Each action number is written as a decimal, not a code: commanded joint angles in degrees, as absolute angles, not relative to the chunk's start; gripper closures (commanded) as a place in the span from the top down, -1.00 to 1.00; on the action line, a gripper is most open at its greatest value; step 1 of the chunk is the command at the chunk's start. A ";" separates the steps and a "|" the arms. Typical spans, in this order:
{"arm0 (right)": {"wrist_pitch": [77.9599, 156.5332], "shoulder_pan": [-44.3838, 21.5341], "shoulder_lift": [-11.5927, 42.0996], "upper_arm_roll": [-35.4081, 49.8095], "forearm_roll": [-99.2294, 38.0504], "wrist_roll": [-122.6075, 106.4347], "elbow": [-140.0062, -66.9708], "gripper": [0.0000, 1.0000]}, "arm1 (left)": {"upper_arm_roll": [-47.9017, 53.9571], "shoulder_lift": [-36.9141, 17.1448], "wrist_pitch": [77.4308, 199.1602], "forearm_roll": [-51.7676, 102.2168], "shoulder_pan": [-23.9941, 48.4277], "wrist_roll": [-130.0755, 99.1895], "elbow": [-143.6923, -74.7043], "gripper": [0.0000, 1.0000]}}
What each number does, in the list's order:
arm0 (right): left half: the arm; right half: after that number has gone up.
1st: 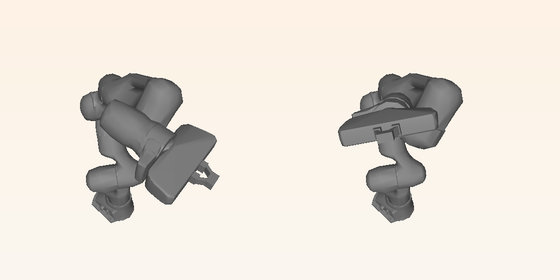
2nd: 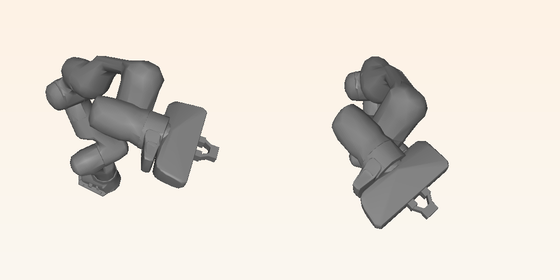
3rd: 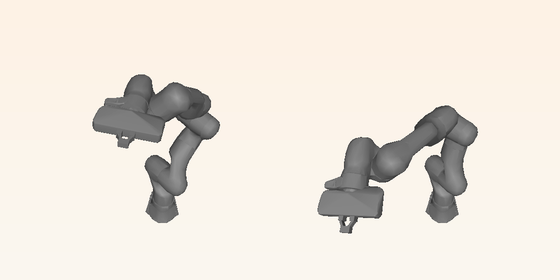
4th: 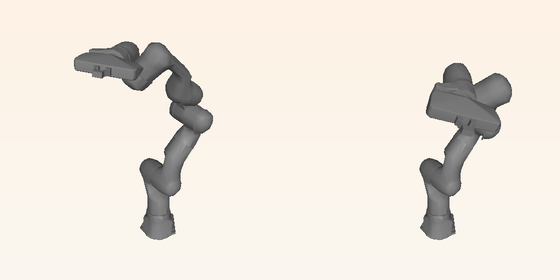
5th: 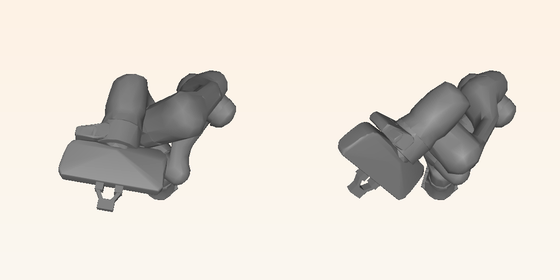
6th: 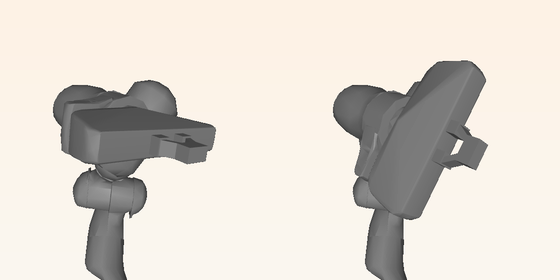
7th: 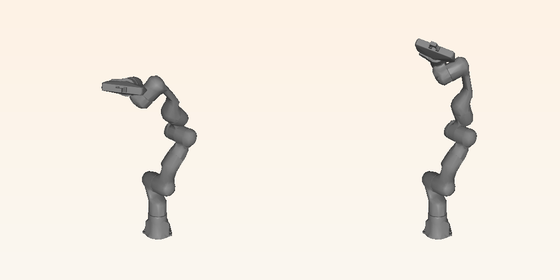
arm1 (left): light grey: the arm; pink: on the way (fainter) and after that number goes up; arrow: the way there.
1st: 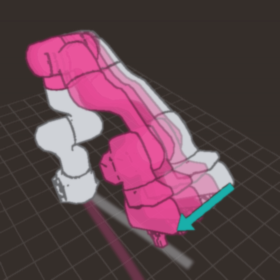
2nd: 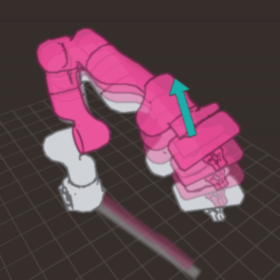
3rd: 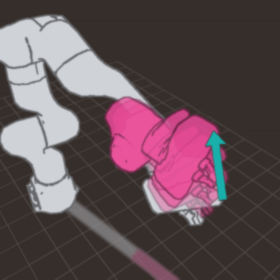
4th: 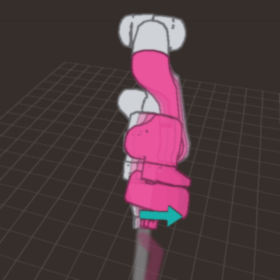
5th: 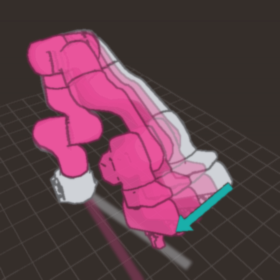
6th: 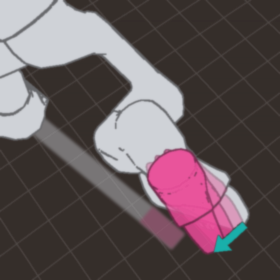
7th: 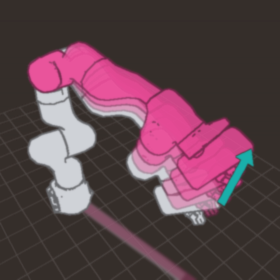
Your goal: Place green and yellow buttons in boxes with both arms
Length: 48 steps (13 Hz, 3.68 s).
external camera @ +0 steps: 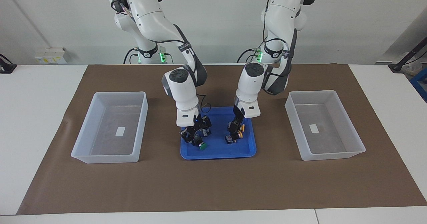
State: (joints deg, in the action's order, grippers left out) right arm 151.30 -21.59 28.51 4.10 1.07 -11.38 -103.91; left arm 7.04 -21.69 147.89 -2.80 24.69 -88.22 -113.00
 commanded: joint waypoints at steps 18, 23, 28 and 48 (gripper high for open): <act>131.57 -8.99 4.69 4.39 0.53 -8.09 -112.99 -1.00 | 6.33 -25.93 127.20 -4.75 20.14 -81.67 -90.63 -1.00; 132.89 0.95 0.00 4.31 0.44 -5.55 -120.49 -1.00 | 7.12 -24.52 104.90 -3.17 11.88 -54.99 -81.23 -1.00; 137.19 5.71 3.42 4.22 0.53 -5.27 -121.64 -1.00 | 6.86 -22.94 96.77 -2.29 2.66 -25.72 -78.66 -1.00; 146.34 10.37 9.68 4.39 1.41 -6.59 -118.39 1.00 | 5.80 -20.57 138.25 0.97 -8.17 11.87 -110.74 -1.00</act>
State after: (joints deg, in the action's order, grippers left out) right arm 148.12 10.09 12.31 3.65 1.23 -6.46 -118.50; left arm 5.65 -22.55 135.68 1.14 -7.09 10.51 -107.19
